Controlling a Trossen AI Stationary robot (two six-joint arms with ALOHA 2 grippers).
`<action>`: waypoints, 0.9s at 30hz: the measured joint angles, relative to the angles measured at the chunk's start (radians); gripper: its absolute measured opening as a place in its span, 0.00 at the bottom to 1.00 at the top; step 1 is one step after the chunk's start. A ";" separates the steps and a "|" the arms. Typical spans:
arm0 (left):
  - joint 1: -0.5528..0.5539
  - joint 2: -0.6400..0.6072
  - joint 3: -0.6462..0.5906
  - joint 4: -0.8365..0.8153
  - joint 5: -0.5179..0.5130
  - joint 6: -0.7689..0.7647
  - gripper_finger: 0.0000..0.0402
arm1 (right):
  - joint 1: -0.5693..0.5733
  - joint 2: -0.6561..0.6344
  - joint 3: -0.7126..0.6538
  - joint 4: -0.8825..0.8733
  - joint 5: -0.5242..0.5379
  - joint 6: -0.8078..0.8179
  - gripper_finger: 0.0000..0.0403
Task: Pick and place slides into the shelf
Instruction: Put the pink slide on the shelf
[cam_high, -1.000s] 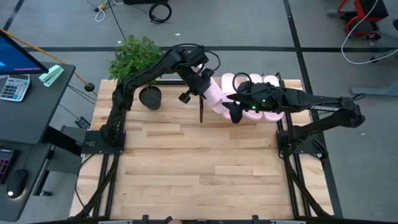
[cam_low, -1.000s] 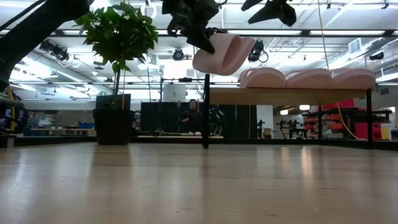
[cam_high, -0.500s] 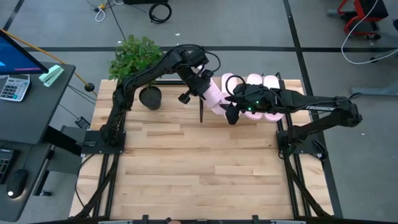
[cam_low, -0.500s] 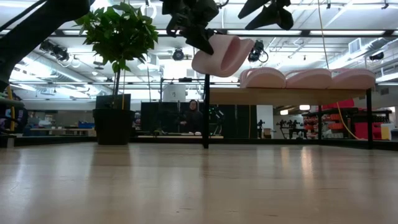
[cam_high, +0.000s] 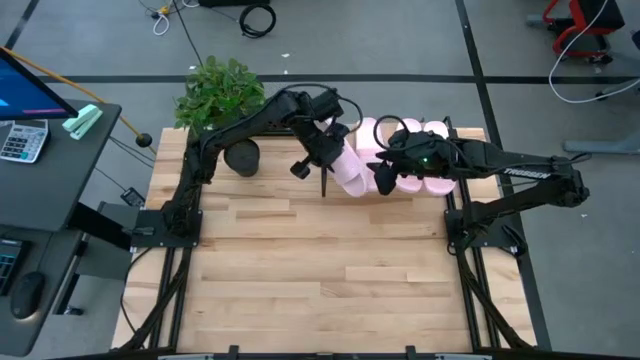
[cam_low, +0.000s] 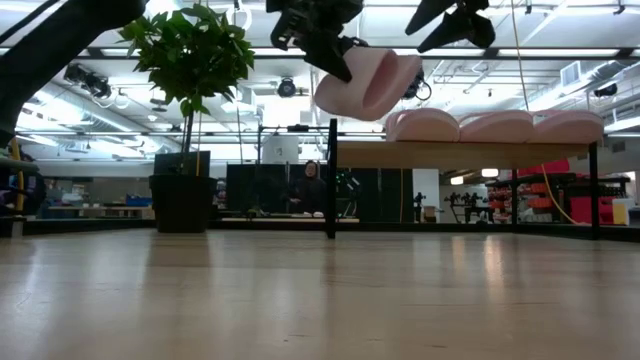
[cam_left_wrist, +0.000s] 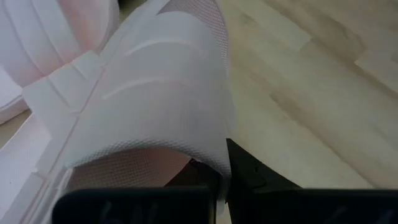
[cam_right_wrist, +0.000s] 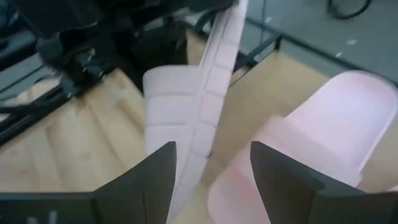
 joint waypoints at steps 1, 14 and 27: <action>-0.009 0.000 0.000 0.000 -0.028 -0.001 0.03 | 0.000 0.000 0.000 -0.012 -0.019 0.000 0.53; -0.071 -0.072 0.009 0.069 -0.120 0.000 0.03 | -0.025 0.005 0.000 -0.030 0.063 0.085 0.53; -0.103 -0.097 0.007 0.053 -0.109 -0.015 0.03 | -0.176 0.005 0.000 0.130 -0.343 0.104 0.53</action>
